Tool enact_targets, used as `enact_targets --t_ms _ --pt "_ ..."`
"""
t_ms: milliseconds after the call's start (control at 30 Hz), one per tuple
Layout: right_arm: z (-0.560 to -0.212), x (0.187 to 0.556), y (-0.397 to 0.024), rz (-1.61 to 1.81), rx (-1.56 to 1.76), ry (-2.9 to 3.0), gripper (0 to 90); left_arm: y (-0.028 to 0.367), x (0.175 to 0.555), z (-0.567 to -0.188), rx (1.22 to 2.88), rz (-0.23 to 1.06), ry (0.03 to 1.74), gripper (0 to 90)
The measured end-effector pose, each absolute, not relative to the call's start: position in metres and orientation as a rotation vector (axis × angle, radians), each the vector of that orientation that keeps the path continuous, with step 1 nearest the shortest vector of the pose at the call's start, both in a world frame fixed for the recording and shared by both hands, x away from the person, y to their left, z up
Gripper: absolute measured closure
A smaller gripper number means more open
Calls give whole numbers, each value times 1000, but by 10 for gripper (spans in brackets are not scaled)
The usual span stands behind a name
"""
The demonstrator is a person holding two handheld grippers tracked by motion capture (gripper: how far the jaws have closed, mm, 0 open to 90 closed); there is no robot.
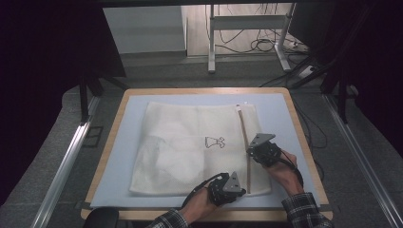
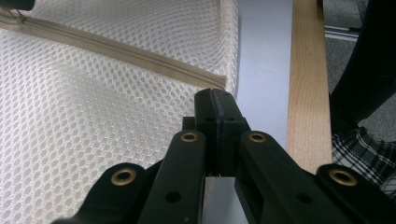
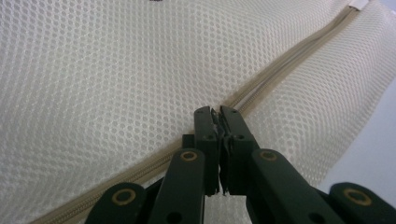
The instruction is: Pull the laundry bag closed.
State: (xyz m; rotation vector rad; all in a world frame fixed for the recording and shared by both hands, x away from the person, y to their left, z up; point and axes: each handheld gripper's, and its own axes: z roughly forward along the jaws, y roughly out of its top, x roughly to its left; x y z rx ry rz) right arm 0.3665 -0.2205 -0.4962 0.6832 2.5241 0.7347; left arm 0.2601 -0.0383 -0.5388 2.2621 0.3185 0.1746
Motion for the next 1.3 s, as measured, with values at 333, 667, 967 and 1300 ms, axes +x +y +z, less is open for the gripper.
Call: enact_targets --t_ms 333,667,967,1300 --pt "-494 380 -216 739 682 2506 859 -39 260 -539 2260 175 321 900" --pt "-496 393 -213 727 673 2503 860 -39 260 -539 2260 177 321 900" --pt "-498 406 -209 713 667 2504 859 -39 259 -539 2259 181 320 900" --pt "-496 414 -209 708 682 2509 858 -39 259 -539 2259 182 320 900"
